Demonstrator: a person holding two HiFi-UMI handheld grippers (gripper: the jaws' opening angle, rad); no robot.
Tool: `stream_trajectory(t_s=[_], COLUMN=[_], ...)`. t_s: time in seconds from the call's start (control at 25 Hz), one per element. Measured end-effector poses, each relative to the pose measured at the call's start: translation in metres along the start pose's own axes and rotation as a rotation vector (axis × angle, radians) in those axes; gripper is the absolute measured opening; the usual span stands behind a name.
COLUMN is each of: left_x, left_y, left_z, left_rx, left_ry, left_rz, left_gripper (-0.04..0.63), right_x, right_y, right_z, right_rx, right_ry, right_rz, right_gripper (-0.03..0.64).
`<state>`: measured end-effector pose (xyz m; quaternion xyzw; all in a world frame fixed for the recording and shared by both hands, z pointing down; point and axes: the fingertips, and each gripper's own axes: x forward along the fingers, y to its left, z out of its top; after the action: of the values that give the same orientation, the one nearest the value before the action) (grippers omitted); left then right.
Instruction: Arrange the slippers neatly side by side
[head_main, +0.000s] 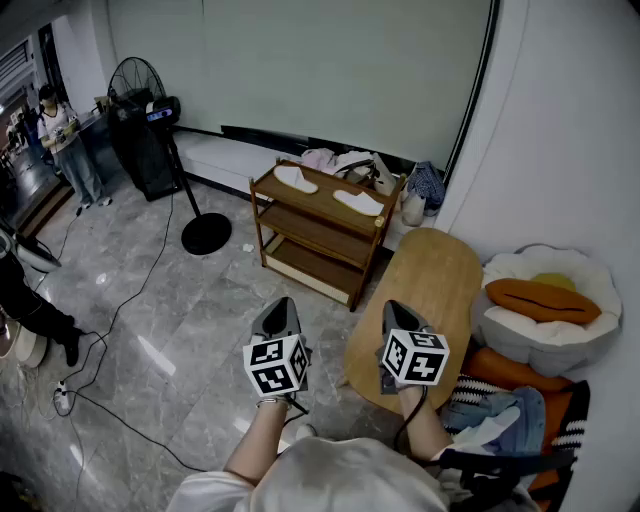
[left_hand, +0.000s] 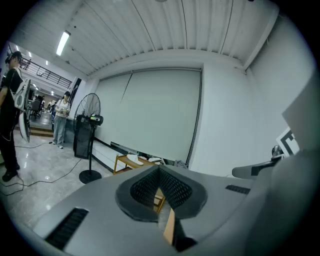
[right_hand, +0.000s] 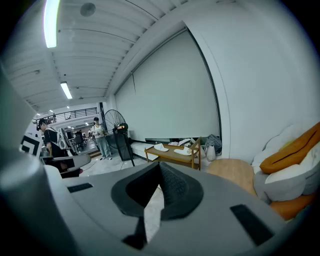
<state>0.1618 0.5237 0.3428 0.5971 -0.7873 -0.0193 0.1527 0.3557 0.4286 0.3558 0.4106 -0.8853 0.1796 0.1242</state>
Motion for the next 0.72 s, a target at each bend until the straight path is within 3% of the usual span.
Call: stream_trajectory(t_s=[0.48, 0.72], left_x=[0.010, 0.021], left_y=[0.028, 0.062], left_z=[-0.003, 0.002], left_rx=[-0.008, -0.005], left_ry=[0.019, 0.027], left_rz=[0.005, 0.020], left_gripper=[0.017, 0.017], right_x=[0.027, 0.058], right_y=[0.015, 0.035], right_z=[-0.010, -0.006], right_rx=[0.003, 0.022], right_ry=[0.037, 0.050], right_rz=[0.005, 0.013], right_gripper=[0.034, 0.034])
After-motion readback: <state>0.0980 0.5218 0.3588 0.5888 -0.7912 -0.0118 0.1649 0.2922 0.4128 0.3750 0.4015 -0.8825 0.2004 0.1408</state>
